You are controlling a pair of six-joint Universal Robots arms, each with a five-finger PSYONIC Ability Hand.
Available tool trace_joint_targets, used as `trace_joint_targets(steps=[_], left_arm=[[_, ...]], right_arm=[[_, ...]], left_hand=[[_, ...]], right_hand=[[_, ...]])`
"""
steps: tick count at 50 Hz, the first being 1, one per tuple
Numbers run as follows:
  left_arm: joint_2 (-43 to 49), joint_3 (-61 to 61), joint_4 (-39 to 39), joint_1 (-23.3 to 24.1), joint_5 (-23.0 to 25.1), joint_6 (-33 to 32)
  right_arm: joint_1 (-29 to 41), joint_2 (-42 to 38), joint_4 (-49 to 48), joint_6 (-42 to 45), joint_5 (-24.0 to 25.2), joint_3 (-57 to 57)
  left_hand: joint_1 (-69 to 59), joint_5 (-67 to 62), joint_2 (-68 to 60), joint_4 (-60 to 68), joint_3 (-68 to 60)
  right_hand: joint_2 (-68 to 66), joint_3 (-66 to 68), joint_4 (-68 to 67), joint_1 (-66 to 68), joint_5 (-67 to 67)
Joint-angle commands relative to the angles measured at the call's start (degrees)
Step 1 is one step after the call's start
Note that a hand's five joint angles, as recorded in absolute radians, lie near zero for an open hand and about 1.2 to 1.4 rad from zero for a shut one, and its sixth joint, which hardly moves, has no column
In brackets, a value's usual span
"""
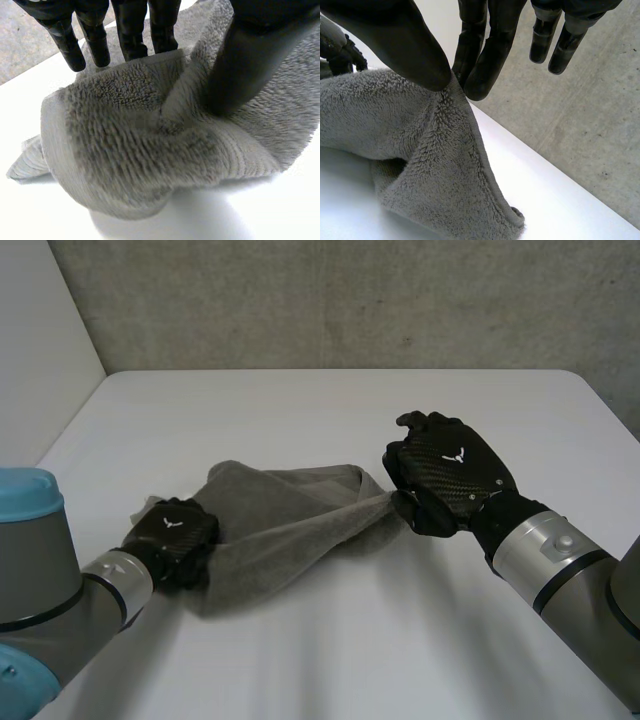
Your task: Fold the towel.
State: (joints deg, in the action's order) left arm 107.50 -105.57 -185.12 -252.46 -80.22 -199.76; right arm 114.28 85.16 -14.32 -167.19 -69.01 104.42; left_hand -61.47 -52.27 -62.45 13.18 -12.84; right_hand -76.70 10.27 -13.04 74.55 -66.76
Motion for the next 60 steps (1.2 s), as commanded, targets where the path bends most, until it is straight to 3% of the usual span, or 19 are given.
trace_joint_targets(steps=[1, 9, 17, 22, 26, 28, 29, 31, 33, 34, 36, 37, 38, 39, 40, 42, 47, 54, 60], left_arm=[[-5.1, -0.8, 1.0, 0.0, 0.0, 0.4], [-12.7, -1.2, 2.8, 0.0, 0.0, 0.6], [-18.1, -3.1, 5.6, -1.7, 0.2, 0.1], [-17.6, -1.9, 6.0, -3.2, 1.9, -0.2], [-15.3, 1.5, 4.2, -4.4, 4.1, -0.1], [-6.7, 8.9, -1.8, -4.3, 5.2, -0.2], [-6.7, 9.0, -1.8, -4.3, 5.2, -0.2], [0.7, 20.8, -8.8, -3.0, 5.0, 0.5], [3.0, 26.8, -12.0, -1.8, 5.0, 0.6], [4.5, 32.0, -15.5, -0.6, 5.0, 1.0], [4.8, 35.9, -19.7, 0.6, 4.9, 1.9], [4.8, 36.0, -19.8, 0.7, 4.9, 1.9], [4.2, 38.1, -24.6, 1.4, 4.9, 3.4], [2.0, 38.6, -29.5, 1.9, 4.8, 5.7], [2.0, 38.6, -29.5, 1.9, 4.8, 5.7], [-6.1, 37.1, -37.4, 2.2, 4.8, 11.9], [-12.8, 30.4, -40.8, 1.1, 5.5, 19.0], [-14.0, 17.6, -39.4, 0.0, 7.4, 19.1], [-13.4, 1.8, -38.8, -6.9, 13.1, 15.5]], right_arm=[[-0.8, -0.1, 0.1, 0.1, -0.3, -0.4], [-1.6, -2.4, 5.4, 3.8, 0.9, -1.8], [-3.4, -5.4, 17.5, 15.2, 4.1, -3.6], [-3.6, -9.7, 21.9, 21.9, 5.1, -8.5], [-2.7, -14.2, 21.7, 22.3, 5.3, -14.9], [-2.7, -16.7, 21.2, 22.0, 5.2, -19.1], [-2.7, -19.9, 19.9, 21.9, 4.7, -25.2], [-2.5, -22.7, 17.7, 21.3, 3.8, -31.9], [-1.3, -25.5, 12.0, 17.2, -0.8, -45.5], [-1.3, -25.5, 11.9, 17.2, -0.8, -45.5], [-1.0, -24.5, 5.0, 9.8, -6.9, -54.8], [-1.0, -24.5, 5.0, 9.8, -6.9, -54.8], [-1.1, -23.0, 2.3, 5.7, -8.3, -55.9], [-1.1, -22.9, 2.3, 5.6, -8.3, -55.9], [-1.1, -20.2, 0.2, 2.2, -7.9, -55.4], [-1.4, -16.5, -1.1, -0.8, -6.4, -54.1], [-1.5, -9.4, -0.7, -4.4, 0.9, -42.8], [-1.4, -2.7, 1.9, -3.0, 3.6, -25.4], [-1.9, -2.4, 2.1, 0.1, 7.3, -15.1]], left_hand=[[-15.6, -14.8, -14.7, -3.2, 2.8], [-18.5, -17.7, -17.5, -3.2, 2.8], [-18.5, -17.7, -17.5, -3.2, 2.8], [-18.5, -17.7, -17.5, -3.2, 2.8], [-18.5, -17.7, -17.5, -3.2, 2.8], [-18.5, -17.7, -17.5, -3.2, 2.8], [-18.5, -17.7, -17.5, -3.2, 2.8], [-18.5, -17.7, -17.5, -3.2, 2.8], [-18.5, -17.7, -17.5, -3.2, 2.8], [-18.5, -17.7, -17.5, -3.2, 2.8], [-18.5, -17.7, -17.5, -3.2, 2.8], [-18.5, -17.7, -17.5, -3.2, 2.8], [-18.5, -17.7, -17.5, -3.2, 2.8], [-18.5, -17.7, -17.5, -3.2, 2.8], [-18.5, -17.7, -17.5, -3.2, 2.8], [-18.5, -17.7, -17.5, -3.2, 2.8], [-18.5, -17.7, -17.5, -3.2, 2.8], [-18.5, -17.7, -17.5, -3.2, 2.8], [-18.5, -17.7, -17.5, -3.2, 2.8]], right_hand=[[-3.3, -0.3, 3.0, 5.4, -3.2], [-3.3, -0.3, 3.0, 5.4, -3.2], [-3.3, -0.3, 3.0, 5.4, -3.2], [-3.3, -0.3, 3.0, 5.4, -3.2], [-3.3, -0.3, 3.0, 5.4, -3.2], [-3.3, -0.3, 3.0, 5.4, -3.2], [-3.3, -0.3, 3.0, 5.4, -3.2], [-3.3, -0.3, 3.0, 5.4, -3.2], [-3.3, -0.3, 3.0, 5.4, -3.2], [-3.3, -0.3, 3.0, 5.4, -3.2], [-3.3, -0.3, 3.0, 5.4, -3.2], [-3.3, -0.3, 3.0, 5.4, -3.2], [-3.3, -0.3, 3.0, 5.4, -3.2], [-3.3, -0.3, 3.0, 5.4, -3.2], [-3.3, -0.3, 3.0, 5.4, -3.2], [-3.3, -0.3, 3.0, 5.4, -3.2], [-3.3, -0.3, 3.0, 5.4, -3.2], [-3.3, -0.3, 3.0, 5.4, -3.2], [-3.3, -0.3, 3.0, 5.4, -3.2]])
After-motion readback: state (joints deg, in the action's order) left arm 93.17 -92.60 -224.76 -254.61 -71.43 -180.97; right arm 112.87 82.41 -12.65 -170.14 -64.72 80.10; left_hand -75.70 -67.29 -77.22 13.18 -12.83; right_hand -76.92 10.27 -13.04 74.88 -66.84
